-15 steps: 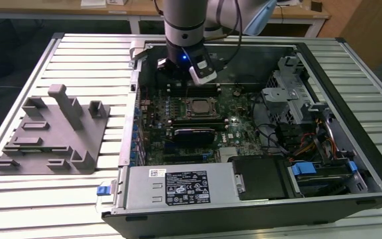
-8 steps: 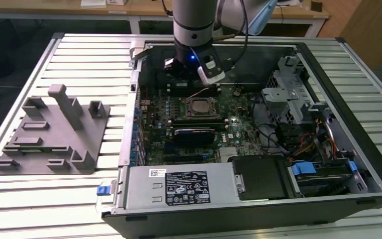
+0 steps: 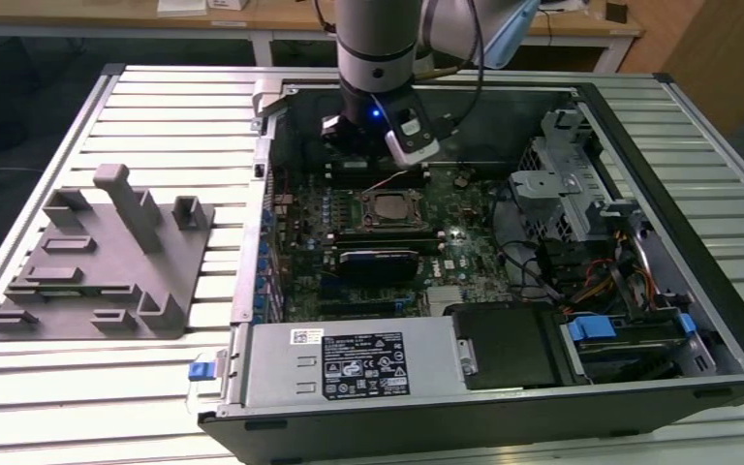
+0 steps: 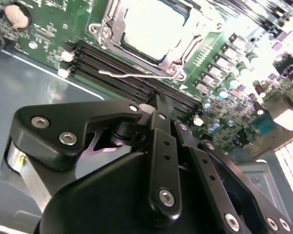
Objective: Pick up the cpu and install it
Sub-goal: 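Install the first cpu locking lever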
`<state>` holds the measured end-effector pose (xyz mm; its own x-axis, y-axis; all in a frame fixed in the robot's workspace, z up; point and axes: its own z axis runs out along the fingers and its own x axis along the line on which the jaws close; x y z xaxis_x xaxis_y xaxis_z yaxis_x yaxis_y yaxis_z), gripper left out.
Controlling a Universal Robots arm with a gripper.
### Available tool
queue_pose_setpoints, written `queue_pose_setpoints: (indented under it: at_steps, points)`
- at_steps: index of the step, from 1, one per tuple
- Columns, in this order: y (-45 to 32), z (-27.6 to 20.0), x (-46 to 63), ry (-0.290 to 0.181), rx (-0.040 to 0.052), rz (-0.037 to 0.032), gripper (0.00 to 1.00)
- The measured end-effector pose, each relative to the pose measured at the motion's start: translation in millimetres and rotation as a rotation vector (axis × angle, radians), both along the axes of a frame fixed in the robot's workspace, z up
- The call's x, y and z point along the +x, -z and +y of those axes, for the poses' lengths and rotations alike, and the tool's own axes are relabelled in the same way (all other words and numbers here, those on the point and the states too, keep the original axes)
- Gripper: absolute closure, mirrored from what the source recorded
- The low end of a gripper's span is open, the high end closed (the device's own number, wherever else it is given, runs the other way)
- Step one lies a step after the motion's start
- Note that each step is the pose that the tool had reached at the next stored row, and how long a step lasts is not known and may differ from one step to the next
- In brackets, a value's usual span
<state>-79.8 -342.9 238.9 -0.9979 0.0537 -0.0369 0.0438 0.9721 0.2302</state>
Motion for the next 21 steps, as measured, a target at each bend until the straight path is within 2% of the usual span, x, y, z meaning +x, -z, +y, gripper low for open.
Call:
queue_pose_setpoints:
  at_steps: [6,9,12,16,21]
  points:
    - [3.0,0.0,0.0,0.002,0.0002,-0.0469,0.89]
    - [4.9,0.0,0.0,0.013,-0.0002,-0.0612,0.89]
    - [7.8,0.0,0.0,0.047,-0.0014,-0.0659,0.89]
    - [12.4,0.0,0.0,0.098,-0.0029,-0.0668,0.89]
    - [16.9,0.0,0.6,0.127,-0.0037,-0.0688,0.89]
